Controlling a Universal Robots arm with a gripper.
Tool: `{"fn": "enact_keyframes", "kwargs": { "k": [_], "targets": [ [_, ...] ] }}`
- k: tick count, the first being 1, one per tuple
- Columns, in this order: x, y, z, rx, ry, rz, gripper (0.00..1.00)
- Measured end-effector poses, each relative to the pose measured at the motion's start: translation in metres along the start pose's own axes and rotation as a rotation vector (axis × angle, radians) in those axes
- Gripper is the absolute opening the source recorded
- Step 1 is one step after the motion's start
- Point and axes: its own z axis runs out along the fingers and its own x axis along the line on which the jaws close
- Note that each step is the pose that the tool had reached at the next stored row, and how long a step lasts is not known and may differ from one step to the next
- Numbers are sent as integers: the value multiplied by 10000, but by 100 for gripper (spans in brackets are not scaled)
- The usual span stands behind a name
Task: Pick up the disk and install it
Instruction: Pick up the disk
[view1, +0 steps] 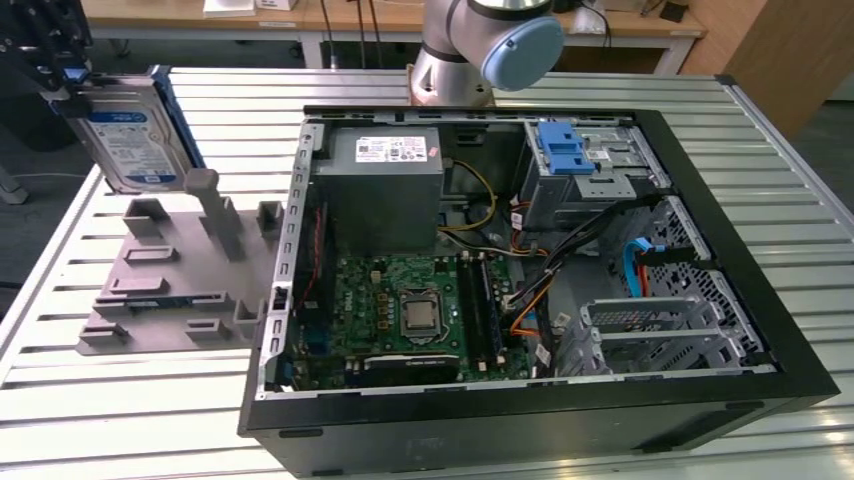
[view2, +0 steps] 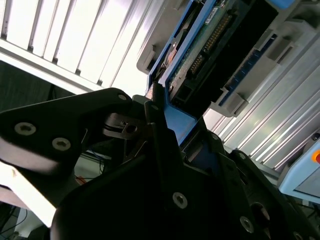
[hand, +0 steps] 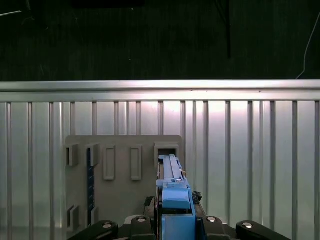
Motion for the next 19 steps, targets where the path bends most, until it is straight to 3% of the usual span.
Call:
{"fn": "enact_keyframes", "kwargs": {
  "k": [19],
  "targets": [
    [-5, -2, -173, 1, 0, 0, 36]
  ]
}}
